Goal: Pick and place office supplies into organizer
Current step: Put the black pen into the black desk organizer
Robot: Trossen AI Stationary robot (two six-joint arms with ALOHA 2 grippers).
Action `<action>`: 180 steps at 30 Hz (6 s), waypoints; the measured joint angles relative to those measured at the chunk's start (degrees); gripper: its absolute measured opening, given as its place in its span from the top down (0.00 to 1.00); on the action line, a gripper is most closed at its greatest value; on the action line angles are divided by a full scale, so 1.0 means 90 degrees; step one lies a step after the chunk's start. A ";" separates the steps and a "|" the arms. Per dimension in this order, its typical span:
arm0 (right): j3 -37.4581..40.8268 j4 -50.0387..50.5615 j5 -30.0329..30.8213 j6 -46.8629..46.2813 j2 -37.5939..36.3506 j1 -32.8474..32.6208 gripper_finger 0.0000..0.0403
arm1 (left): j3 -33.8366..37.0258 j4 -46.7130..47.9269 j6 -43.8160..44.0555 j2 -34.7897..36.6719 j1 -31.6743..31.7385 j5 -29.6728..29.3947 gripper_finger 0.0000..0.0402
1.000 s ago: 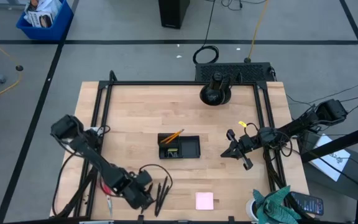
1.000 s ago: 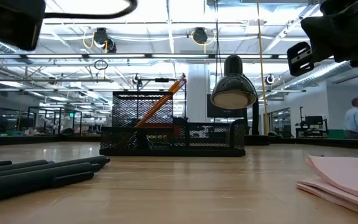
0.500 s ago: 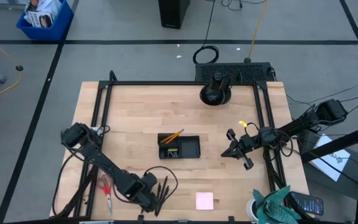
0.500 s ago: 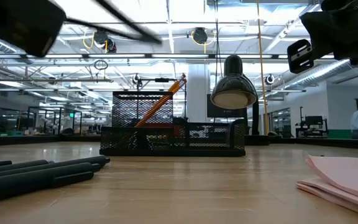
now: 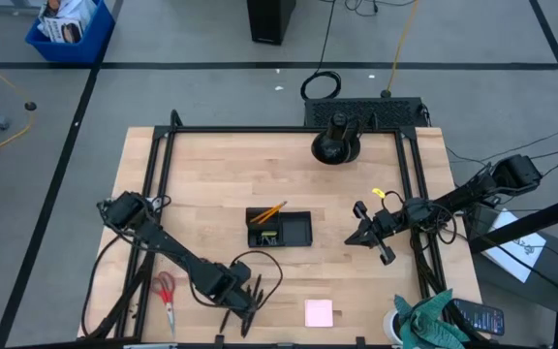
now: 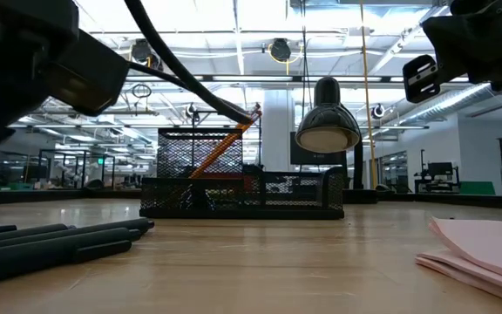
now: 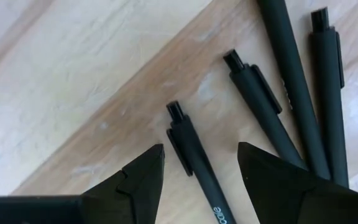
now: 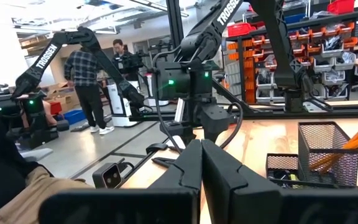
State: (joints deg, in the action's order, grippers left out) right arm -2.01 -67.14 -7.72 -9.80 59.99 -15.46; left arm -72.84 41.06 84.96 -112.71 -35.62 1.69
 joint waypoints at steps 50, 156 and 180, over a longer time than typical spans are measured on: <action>0.0000 -0.0038 0.0021 -0.0051 0.0000 0.0000 1.00 | 0.0036 -0.0070 -0.1161 -0.0170 -0.0318 -0.1845 0.95; 0.0002 -0.0179 0.0021 -0.0046 0.0002 -0.0002 1.00 | 0.4584 -0.9030 -0.9202 0.2768 0.3665 -0.0509 0.68; 0.0000 -0.0093 0.0021 -0.0002 0.0005 -0.0002 1.00 | -0.0230 -0.0858 -0.2511 0.1147 0.0024 -0.2229 0.83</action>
State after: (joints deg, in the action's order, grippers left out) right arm -2.02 -67.98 -7.53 -9.82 60.03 -15.49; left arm -74.90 33.34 62.36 -102.38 -35.40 -18.36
